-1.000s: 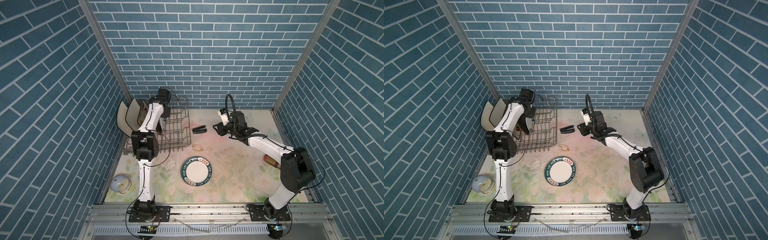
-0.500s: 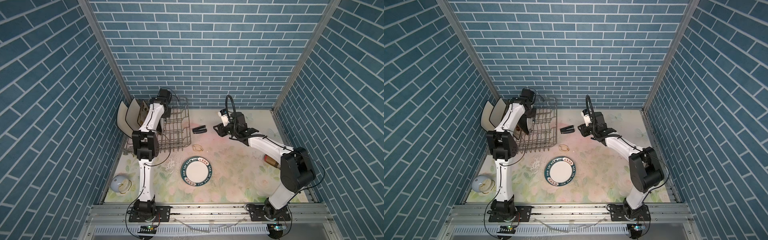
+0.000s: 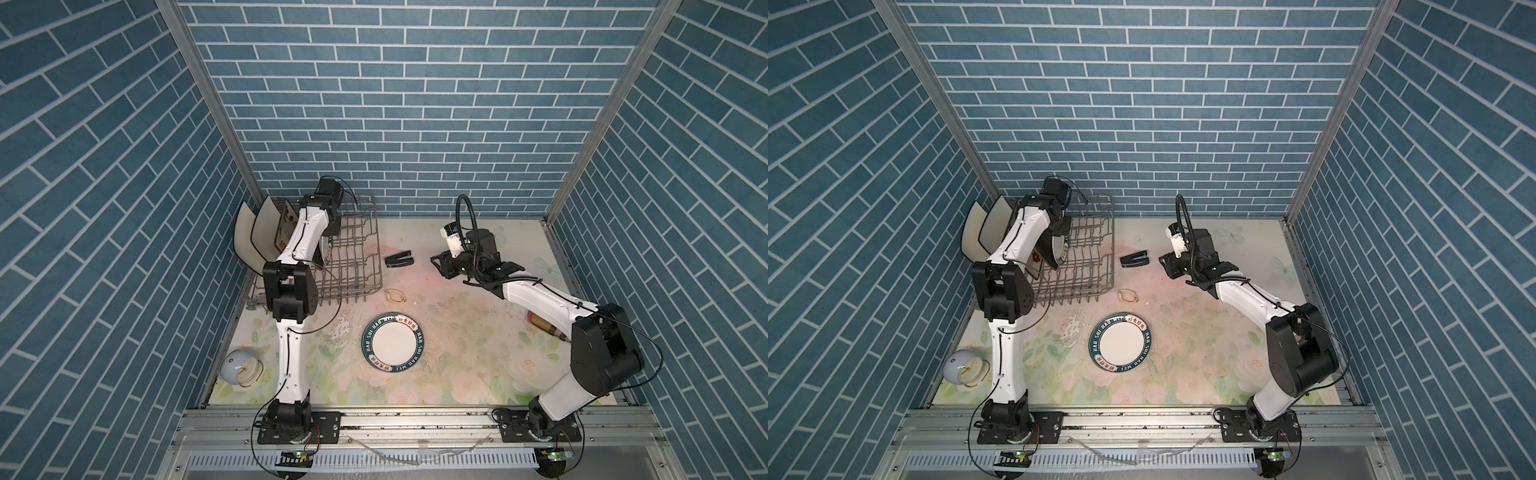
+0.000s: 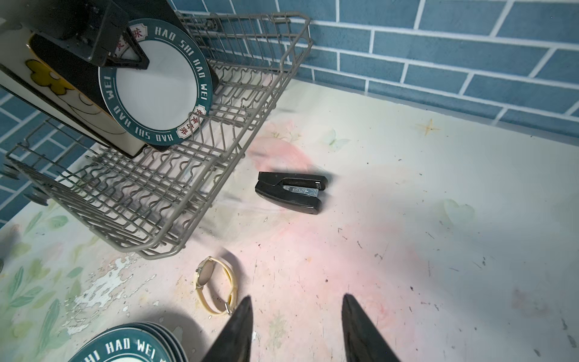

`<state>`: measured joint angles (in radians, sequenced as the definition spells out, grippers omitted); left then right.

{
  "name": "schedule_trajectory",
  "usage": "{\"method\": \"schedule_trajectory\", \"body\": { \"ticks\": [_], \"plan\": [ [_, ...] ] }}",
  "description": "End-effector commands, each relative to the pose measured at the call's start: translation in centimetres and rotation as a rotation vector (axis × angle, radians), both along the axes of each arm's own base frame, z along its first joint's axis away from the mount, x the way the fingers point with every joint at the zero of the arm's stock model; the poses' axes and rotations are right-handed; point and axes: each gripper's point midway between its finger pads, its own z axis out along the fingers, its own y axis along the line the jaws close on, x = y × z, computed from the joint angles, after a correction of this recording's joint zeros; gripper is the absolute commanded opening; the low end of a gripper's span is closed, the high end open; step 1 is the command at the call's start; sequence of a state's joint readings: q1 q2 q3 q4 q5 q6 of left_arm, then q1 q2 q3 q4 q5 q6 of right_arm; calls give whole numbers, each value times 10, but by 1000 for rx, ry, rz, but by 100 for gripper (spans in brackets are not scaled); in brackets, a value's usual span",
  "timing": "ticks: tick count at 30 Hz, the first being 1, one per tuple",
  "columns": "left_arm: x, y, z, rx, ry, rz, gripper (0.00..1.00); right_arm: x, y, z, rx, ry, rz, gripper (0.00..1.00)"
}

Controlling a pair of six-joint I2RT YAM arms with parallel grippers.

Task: Unload the plates from the dish rack
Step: Pick up a plate from the dish rack.

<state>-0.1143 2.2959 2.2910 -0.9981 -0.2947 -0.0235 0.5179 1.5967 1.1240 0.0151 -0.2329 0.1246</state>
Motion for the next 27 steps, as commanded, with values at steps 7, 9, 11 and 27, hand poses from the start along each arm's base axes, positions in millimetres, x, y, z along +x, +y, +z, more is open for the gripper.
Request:
{"method": "schedule_trajectory", "body": {
  "ticks": [7, 9, 11, 27],
  "plan": [
    [-39, -28, 89, -98, -157, -56, 0, -27, -13, 37, 41, -124, 38, 48],
    [-48, -32, 99, -123, -178, -66, 0, -34, -16, 40, 54, -134, 41, 48],
    [-58, -40, 109, -179, -197, -90, 0, -42, -18, 47, 78, -155, 47, 48],
    [-155, -135, 150, -736, -311, -448, 0, -73, -1, 83, 362, -187, 157, 48]
  ]
}}
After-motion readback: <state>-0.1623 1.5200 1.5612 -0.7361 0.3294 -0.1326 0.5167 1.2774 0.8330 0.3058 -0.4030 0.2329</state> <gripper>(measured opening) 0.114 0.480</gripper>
